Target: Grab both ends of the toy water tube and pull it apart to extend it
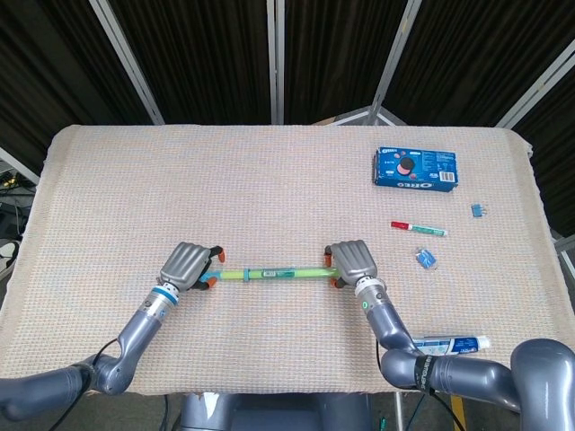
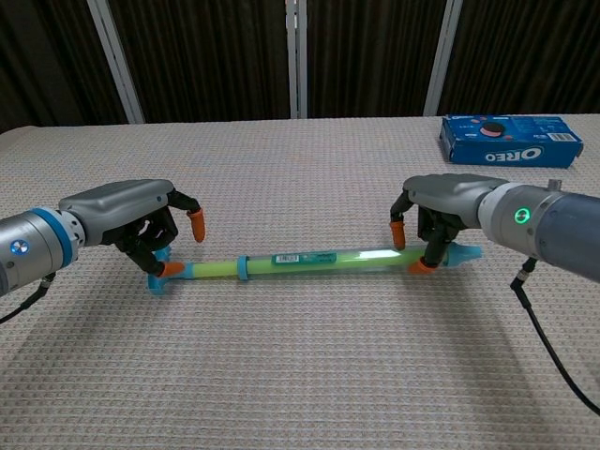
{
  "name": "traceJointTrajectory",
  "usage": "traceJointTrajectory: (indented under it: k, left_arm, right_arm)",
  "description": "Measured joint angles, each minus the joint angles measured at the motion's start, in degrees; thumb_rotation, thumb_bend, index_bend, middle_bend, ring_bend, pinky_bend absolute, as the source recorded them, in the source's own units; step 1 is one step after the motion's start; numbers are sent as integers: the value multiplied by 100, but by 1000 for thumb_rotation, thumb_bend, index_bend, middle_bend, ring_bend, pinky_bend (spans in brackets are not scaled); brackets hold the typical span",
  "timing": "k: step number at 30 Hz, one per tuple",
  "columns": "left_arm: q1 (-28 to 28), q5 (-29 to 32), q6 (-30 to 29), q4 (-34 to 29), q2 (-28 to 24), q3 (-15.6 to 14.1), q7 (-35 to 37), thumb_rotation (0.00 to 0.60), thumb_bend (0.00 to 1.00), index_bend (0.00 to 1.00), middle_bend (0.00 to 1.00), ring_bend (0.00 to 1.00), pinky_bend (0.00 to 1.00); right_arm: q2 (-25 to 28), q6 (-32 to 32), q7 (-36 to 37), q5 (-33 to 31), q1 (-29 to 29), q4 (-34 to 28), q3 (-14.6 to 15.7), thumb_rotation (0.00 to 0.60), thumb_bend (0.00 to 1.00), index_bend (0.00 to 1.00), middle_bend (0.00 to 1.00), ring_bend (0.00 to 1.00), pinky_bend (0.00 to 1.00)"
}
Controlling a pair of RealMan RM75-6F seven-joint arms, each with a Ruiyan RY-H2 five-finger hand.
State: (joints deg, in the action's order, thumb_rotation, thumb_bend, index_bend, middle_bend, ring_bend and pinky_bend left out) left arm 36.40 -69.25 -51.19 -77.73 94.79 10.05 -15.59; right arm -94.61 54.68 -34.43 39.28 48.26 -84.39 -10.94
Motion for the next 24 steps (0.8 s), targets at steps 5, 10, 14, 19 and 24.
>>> traceJointTrajectory:
  k: [5,10,14,19,24]
  left_arm:
    - [24,145,12,-29,29,-43,-65,600,323,450,849,772,965]
    - [60,332,64,65,144,-66,-65,600,326,457,849,772,965]
    - [81,419,53,187,244,-74,-59,600,352,464,849,772,965]
    - [104,481,21,251,289,-84,-73,600,353,466,849,772,965]
    - [121,554,47,262,289,-98,-85,600,354,472,849,772,964]
  right_arm:
    - [-10,29,11,12,13,-12,9,600,348,651,1000,1000,1000]
    - [-13,88,21,42,12,-48,31,600,352,653,1000,1000,1000]
    - [-18,118,69,85,-3,-42,41,600,356,654,1000,1000,1000]
    - [-5,114,87,96,-12,-31,59,600,357,654,1000,1000,1000]
    - [15,115,96,91,-15,-42,64,600,357,655,1000,1000,1000]
